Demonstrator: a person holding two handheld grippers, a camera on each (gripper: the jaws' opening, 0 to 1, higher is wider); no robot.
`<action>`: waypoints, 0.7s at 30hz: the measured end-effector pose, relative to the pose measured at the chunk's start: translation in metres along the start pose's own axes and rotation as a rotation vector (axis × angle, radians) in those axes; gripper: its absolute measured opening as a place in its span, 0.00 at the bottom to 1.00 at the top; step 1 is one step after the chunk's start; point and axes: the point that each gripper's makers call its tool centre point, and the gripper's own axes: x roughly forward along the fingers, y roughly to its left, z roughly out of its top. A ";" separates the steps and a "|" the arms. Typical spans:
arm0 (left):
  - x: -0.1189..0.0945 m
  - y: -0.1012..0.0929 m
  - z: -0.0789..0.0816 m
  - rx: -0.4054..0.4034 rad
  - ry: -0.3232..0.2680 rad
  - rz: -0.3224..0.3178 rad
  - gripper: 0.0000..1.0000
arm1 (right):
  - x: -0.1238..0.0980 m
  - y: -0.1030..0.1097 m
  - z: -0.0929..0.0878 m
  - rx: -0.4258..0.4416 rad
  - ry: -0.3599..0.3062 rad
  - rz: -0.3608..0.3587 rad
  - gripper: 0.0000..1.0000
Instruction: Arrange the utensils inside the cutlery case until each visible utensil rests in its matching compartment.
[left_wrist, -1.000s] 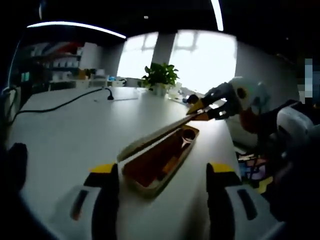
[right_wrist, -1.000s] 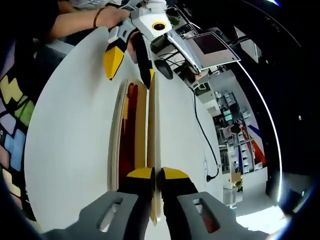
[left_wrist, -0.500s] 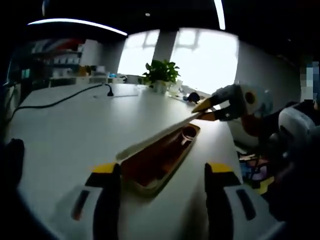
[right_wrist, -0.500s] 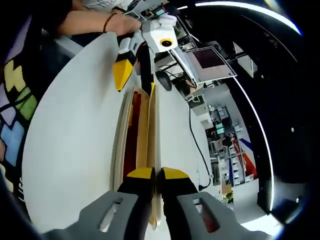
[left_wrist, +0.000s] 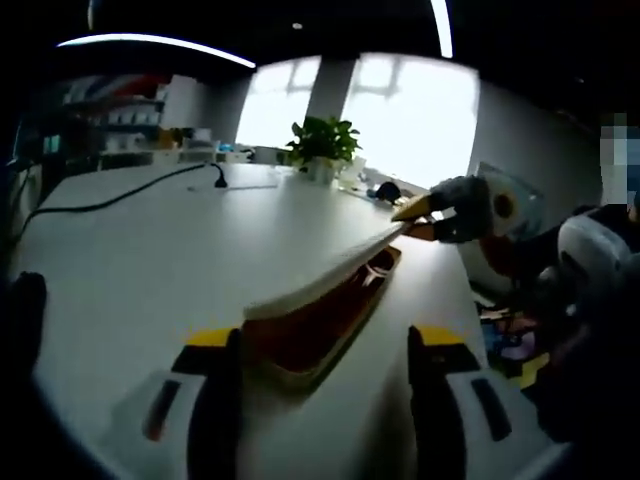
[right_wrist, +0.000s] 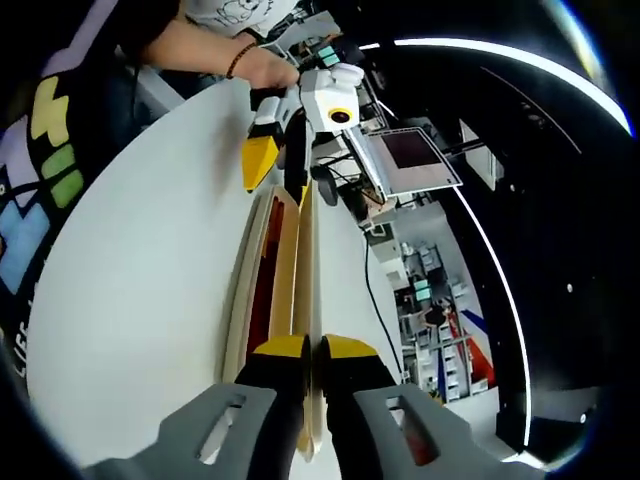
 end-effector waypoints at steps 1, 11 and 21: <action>0.000 0.000 0.000 0.000 0.000 0.000 0.72 | 0.000 0.000 0.000 0.008 0.001 0.000 0.03; -0.001 -0.002 0.000 -0.006 -0.003 -0.016 0.71 | 0.003 0.014 0.001 -0.045 -0.031 0.017 0.03; 0.001 -0.002 -0.001 -0.021 -0.004 -0.017 0.68 | 0.002 0.021 -0.002 -0.117 -0.050 0.037 0.04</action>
